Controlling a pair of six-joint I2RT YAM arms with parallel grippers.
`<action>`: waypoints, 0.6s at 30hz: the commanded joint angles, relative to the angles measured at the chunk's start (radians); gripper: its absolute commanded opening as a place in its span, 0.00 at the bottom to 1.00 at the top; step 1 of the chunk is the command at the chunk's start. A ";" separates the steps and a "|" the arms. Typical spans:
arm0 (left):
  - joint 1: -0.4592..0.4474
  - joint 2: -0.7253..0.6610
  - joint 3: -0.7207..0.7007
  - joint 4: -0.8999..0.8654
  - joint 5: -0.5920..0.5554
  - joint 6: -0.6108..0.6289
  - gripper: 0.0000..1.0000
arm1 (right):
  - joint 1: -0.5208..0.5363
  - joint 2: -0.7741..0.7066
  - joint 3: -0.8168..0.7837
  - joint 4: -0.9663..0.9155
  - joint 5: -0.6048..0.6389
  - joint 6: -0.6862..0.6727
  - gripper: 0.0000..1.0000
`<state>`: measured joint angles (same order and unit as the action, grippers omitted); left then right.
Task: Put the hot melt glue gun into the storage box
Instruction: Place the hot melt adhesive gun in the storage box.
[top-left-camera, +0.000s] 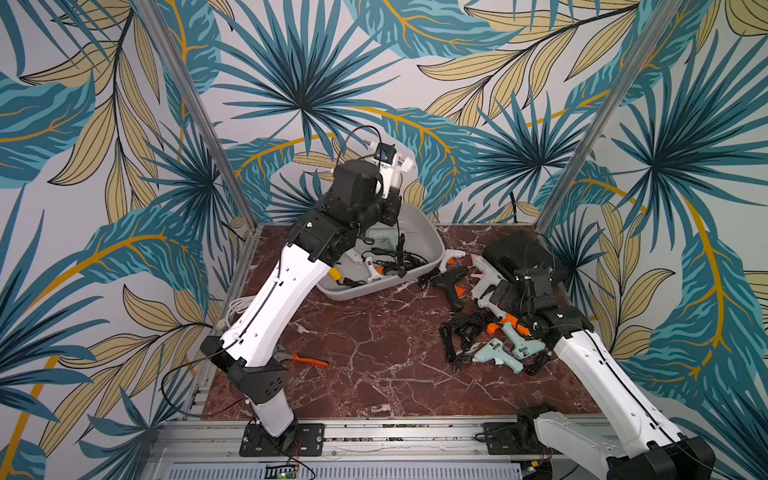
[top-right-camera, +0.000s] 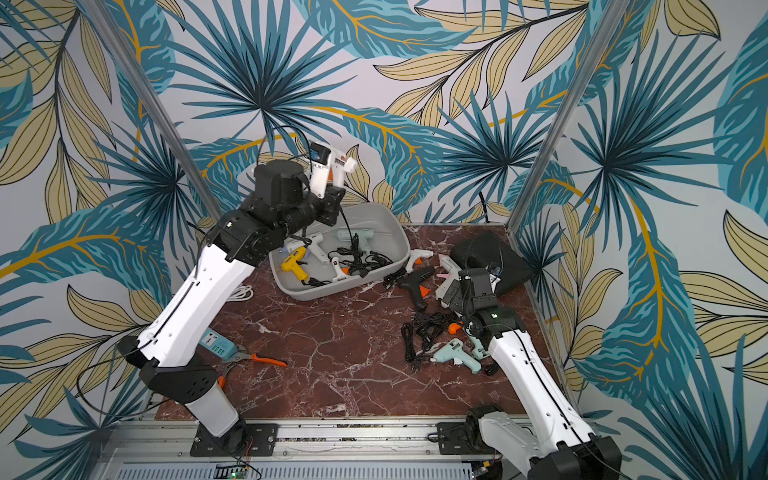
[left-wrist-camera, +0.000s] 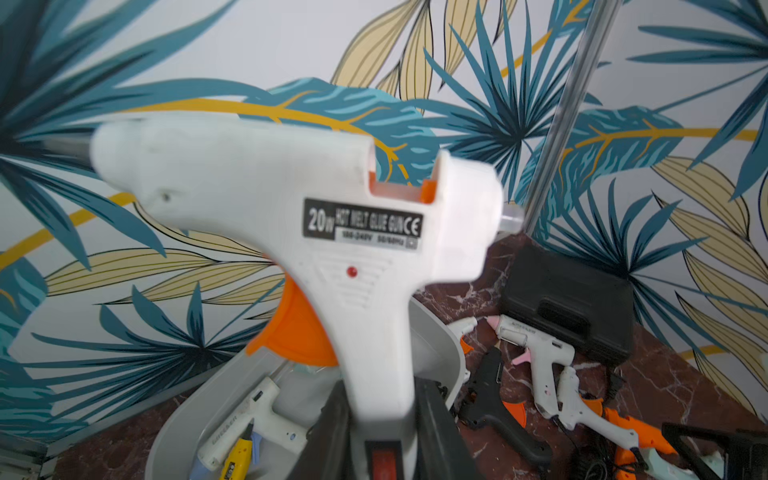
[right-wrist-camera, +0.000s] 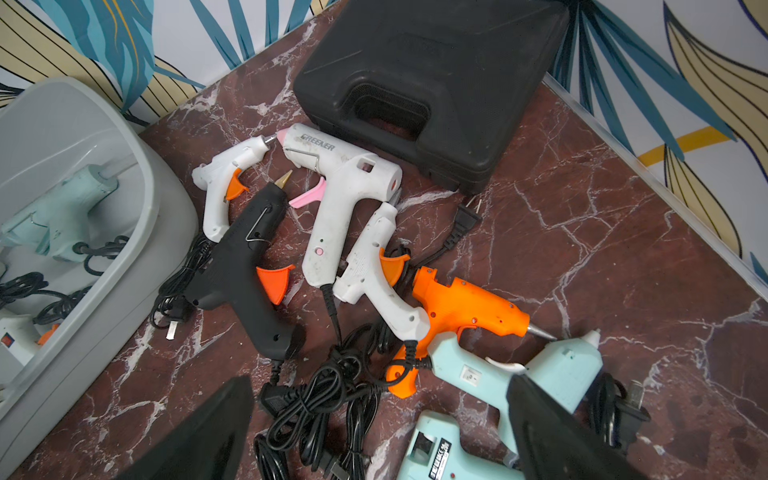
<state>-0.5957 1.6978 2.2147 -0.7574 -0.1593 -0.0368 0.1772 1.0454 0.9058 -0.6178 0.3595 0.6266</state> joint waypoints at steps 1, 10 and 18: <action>0.064 -0.056 0.042 0.052 0.061 0.020 0.00 | -0.002 0.010 -0.019 0.029 0.011 0.017 0.99; 0.266 -0.004 0.048 0.125 0.194 0.007 0.00 | -0.002 0.011 -0.010 0.032 -0.020 0.024 1.00; 0.306 0.081 -0.018 0.128 0.241 0.029 0.00 | -0.002 0.000 -0.019 0.030 -0.041 0.033 0.99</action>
<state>-0.2916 1.7710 2.2238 -0.6682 0.0433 -0.0277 0.1772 1.0569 0.9058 -0.5968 0.3328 0.6464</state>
